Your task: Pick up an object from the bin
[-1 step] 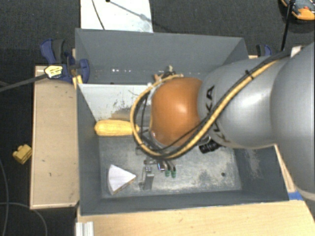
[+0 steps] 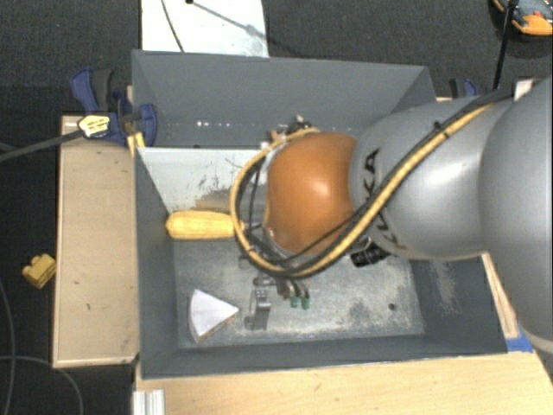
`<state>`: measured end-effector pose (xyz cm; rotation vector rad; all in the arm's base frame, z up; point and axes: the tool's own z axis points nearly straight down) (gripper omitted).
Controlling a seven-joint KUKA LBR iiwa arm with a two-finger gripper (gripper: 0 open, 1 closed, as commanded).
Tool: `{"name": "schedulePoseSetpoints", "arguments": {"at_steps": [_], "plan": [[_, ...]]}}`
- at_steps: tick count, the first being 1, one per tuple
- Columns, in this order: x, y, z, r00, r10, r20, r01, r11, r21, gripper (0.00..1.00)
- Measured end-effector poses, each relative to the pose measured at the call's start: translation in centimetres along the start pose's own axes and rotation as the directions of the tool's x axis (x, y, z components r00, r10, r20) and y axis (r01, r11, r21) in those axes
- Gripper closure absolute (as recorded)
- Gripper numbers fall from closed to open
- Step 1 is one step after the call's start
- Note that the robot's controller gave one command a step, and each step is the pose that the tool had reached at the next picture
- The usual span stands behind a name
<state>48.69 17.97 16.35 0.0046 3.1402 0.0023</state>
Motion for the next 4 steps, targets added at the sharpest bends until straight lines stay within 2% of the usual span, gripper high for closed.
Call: {"name": "schedulePoseSetpoints", "arguments": {"at_steps": [1, 2, 3, 4], "plan": [[-0.7, 2.0, 1.7, 0.993, -0.114, 0.006, 0.114, 0.994, 0.001, 0.00], [-1.5, 3.8, 5.8, 0.981, -0.194, 0.001, 0.194, 0.981, 0.000, 0.00], [-1.4, 4.7, 7.8, 0.998, -0.069, -0.003, 0.069, 0.998, 0.001, 0.00], [-1.4, 5.6, 8.4, 0.950, -0.313, 0.001, 0.313, 0.950, 0.000, 0.00]]}}
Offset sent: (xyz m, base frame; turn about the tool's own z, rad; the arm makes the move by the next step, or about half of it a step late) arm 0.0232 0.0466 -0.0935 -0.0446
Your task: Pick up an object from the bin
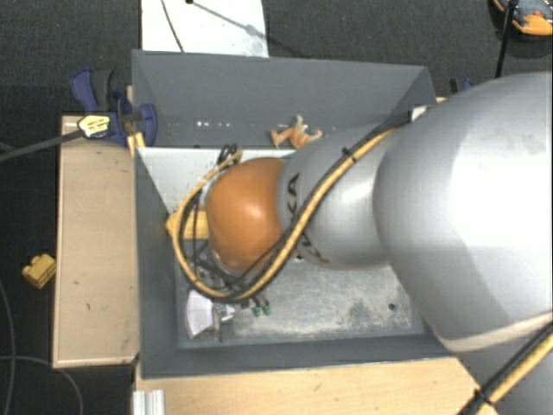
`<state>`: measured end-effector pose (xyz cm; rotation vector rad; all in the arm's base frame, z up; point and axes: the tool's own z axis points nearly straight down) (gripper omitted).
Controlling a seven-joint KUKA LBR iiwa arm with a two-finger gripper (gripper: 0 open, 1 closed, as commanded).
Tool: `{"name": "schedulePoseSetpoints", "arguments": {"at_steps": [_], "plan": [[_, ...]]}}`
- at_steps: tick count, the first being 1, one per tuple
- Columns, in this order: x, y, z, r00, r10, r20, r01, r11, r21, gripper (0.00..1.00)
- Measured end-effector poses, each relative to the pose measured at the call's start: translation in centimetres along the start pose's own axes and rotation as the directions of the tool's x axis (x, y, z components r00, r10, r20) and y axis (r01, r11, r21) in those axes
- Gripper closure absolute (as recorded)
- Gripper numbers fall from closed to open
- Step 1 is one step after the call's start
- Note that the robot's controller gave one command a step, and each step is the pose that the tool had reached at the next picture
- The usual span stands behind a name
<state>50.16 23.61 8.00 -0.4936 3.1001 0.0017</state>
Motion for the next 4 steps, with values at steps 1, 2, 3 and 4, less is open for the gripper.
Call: {"name": "schedulePoseSetpoints", "arguments": {"at_steps": [1, 2, 3, 4], "plan": [[-2.2, 0.9, 0.3, 0.976, -0.216, 0.001, 0.216, 0.976, 0.000, 1.00], [-2.2, 0.9, 0.2, 0.977, -0.214, 0.001, 0.214, 0.977, 0.000, 1.00], [-0.3, 1.7, -4.6, 0.969, -0.245, -0.004, 0.245, 0.969, -0.001, 1.00], [-2.2, 1.0, -7.2, 0.958, -0.286, 0.002, 0.286, 0.958, 0.000, 1.00]]}}
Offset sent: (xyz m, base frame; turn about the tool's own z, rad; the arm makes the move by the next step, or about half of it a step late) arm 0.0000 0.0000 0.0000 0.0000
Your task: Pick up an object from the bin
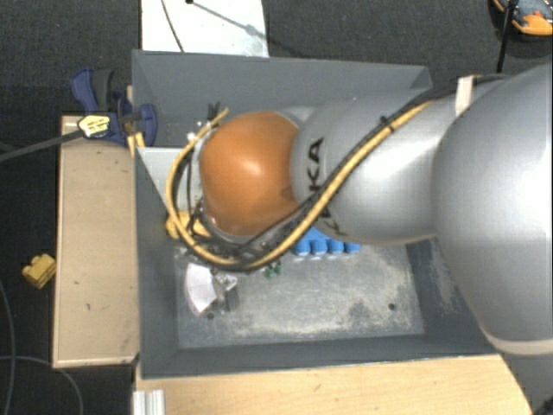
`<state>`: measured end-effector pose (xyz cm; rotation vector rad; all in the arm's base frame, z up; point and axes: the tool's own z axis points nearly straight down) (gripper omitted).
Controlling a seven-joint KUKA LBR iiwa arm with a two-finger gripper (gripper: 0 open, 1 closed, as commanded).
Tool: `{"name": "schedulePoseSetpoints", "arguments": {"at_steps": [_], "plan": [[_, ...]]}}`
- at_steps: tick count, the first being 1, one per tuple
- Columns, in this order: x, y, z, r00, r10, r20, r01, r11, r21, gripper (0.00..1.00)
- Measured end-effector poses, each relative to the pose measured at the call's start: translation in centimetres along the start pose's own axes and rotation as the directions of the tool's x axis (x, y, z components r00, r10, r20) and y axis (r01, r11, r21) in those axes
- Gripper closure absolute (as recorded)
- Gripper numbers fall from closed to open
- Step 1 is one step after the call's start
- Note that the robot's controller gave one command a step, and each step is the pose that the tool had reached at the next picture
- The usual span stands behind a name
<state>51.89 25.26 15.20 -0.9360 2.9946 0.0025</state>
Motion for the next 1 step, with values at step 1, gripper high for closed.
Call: {"name": "schedulePoseSetpoints", "arguments": {"at_steps": [1], "plan": [[-0.04, -0.20, -5.28, 1.000, 0.007, -0.008, -0.007, 1.000, -0.001, 1.00]]}}
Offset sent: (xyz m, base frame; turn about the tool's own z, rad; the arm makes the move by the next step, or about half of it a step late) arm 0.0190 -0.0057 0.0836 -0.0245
